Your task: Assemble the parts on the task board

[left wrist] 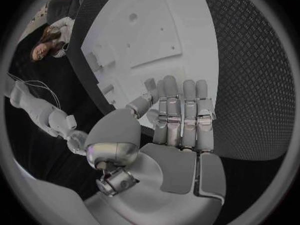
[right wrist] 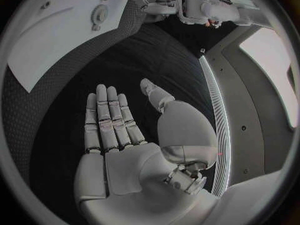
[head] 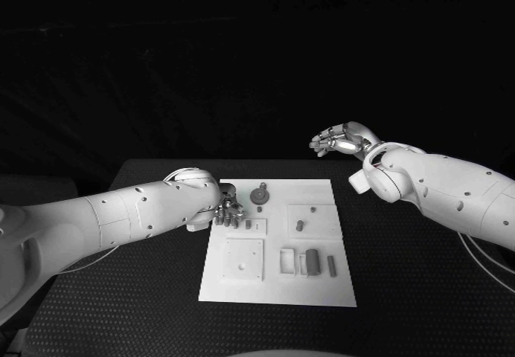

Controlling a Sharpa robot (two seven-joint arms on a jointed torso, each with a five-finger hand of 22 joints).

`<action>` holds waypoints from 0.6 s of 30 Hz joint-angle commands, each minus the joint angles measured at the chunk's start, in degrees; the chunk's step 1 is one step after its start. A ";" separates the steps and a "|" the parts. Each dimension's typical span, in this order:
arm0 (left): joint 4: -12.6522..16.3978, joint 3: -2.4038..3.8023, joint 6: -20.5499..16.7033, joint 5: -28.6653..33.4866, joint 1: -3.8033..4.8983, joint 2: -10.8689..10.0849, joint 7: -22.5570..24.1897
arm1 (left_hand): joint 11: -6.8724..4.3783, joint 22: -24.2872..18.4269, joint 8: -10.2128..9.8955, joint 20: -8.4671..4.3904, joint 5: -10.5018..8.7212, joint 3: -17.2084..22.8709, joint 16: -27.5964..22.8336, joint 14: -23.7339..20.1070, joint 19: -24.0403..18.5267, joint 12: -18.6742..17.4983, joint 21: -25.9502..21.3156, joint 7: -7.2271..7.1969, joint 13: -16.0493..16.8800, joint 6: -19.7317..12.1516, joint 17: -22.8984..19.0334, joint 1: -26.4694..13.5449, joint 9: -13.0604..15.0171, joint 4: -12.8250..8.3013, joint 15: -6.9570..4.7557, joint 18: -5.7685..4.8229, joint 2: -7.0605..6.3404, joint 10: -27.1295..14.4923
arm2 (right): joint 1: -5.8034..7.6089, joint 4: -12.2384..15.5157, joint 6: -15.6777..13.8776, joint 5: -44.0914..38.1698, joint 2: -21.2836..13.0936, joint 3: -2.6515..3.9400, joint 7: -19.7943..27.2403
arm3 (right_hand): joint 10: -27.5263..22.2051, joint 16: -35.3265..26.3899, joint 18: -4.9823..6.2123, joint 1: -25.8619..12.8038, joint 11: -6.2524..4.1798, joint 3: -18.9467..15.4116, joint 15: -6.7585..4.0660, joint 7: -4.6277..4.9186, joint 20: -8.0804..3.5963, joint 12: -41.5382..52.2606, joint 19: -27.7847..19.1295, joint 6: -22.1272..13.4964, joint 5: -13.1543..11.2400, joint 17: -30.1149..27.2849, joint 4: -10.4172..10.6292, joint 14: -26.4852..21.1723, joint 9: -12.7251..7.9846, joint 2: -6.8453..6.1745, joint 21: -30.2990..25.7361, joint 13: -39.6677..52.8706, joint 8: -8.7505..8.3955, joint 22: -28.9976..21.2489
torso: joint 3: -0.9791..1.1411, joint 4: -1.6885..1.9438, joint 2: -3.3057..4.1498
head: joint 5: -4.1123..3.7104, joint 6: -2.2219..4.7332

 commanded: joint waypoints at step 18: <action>0.97 0.27 -1.14 1.93 -0.21 -0.94 0.20 | -0.11 0.03 -0.30 0.19 -0.21 -0.22 0.32 -0.09 -0.10 -0.06 -0.12 -0.03 -0.04 -0.16 -0.10 0.20 -0.04 0.09 -0.08 -0.78 -0.68 -0.16 | -0.11 0.01 0.72 -0.02 -0.04 0.02 0.41 | 0.29 -0.26 -0.61 0.23 -0.01 0.08 0.16 0.95 -0.03 -0.33 0.00 -0.44 0.13 0.14 0.35 -0.27 -0.08 -0.22 -0.34 -0.07 0.40 0.13 | 0.00 0.01 -0.02 | 0.02 0.13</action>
